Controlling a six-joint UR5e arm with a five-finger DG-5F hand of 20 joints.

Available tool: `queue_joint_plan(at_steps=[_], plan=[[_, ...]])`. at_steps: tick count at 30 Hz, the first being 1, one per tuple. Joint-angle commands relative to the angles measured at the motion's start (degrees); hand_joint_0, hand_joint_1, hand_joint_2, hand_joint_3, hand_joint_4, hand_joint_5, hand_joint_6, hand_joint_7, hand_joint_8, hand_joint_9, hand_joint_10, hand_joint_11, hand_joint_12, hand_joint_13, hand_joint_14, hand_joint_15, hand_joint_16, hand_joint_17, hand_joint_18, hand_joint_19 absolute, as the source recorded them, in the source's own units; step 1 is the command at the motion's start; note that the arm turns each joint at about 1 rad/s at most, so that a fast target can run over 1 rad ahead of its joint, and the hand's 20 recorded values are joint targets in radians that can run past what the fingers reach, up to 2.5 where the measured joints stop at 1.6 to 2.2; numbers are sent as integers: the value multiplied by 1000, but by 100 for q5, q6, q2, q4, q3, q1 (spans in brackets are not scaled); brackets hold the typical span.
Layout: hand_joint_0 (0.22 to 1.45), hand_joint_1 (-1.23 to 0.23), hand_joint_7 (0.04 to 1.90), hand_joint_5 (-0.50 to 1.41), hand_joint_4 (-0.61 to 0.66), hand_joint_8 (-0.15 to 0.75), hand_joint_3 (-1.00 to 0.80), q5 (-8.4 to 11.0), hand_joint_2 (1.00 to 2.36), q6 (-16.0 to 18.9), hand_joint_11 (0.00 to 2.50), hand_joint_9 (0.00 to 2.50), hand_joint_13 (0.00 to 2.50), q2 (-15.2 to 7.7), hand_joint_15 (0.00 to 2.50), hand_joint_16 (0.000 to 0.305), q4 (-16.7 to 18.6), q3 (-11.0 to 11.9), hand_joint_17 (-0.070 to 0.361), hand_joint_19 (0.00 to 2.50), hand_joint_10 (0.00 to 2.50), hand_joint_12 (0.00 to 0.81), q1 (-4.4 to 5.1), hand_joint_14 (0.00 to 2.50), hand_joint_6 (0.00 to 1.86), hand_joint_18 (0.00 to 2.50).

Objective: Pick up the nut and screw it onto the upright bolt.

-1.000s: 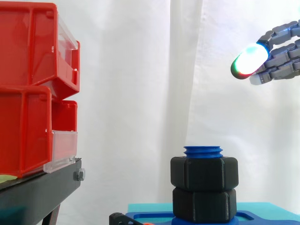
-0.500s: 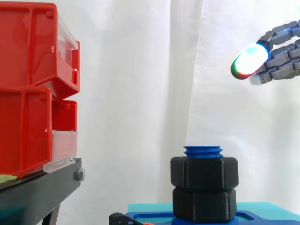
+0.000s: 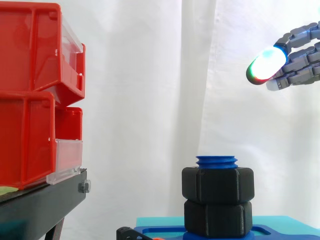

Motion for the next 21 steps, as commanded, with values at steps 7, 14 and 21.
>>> queue_joint_plan(at_steps=[7, 14, 21], plan=[[487, -335, 607, -218, 73, 179, -500, 0, 1000, 0, 0, 239, 232, -1, 0, 38, 0, 0, 85, 0, 0, 307, 0, 0, 501, 0], [488, -333, 617, -218, 65, 179, -500, 0, 1000, 0, 0, 232, 236, -1, 0, 38, 0, 0, 85, 0, 0, 307, 0, 0, 501, 0], [487, -334, 601, -218, 67, 178, -500, 0, 1000, 0, 0, 229, 239, -1, 0, 38, 0, 0, 85, 0, 0, 307, 0, 0, 501, 0]])
